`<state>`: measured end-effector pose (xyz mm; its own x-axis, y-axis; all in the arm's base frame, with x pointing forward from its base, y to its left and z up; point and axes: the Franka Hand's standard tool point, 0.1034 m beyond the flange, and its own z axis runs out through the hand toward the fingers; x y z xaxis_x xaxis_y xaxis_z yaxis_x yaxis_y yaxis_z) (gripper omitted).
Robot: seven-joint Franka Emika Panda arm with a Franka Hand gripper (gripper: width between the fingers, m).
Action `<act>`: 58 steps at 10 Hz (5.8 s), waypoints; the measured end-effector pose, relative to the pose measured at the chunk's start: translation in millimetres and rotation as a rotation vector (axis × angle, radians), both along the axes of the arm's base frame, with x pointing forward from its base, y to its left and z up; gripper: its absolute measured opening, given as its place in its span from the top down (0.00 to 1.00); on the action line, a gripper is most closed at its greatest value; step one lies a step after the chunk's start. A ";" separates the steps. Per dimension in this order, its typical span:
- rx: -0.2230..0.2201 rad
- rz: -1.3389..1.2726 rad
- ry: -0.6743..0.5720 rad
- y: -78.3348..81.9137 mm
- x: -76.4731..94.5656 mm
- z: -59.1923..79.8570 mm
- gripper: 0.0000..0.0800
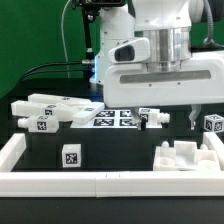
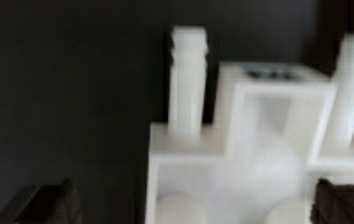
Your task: Assemble chair
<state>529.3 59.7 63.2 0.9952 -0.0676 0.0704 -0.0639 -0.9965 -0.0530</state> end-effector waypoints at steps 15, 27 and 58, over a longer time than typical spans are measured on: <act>-0.069 0.679 0.045 9.5 -77.2 5.6 0.19; -0.036 0.900 0.112 6.9 -147.7 -12.2 0.19; -0.131 2.561 0.054 -4.4 -142.8 -51.3 0.64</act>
Offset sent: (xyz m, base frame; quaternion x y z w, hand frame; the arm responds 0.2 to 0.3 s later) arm 0.0000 0.0000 0.0000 0.0000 0.0000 -0.1938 0.9810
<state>386.5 55.3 11.9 -0.7984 0.6010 -0.0357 0.6021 0.7964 -0.0569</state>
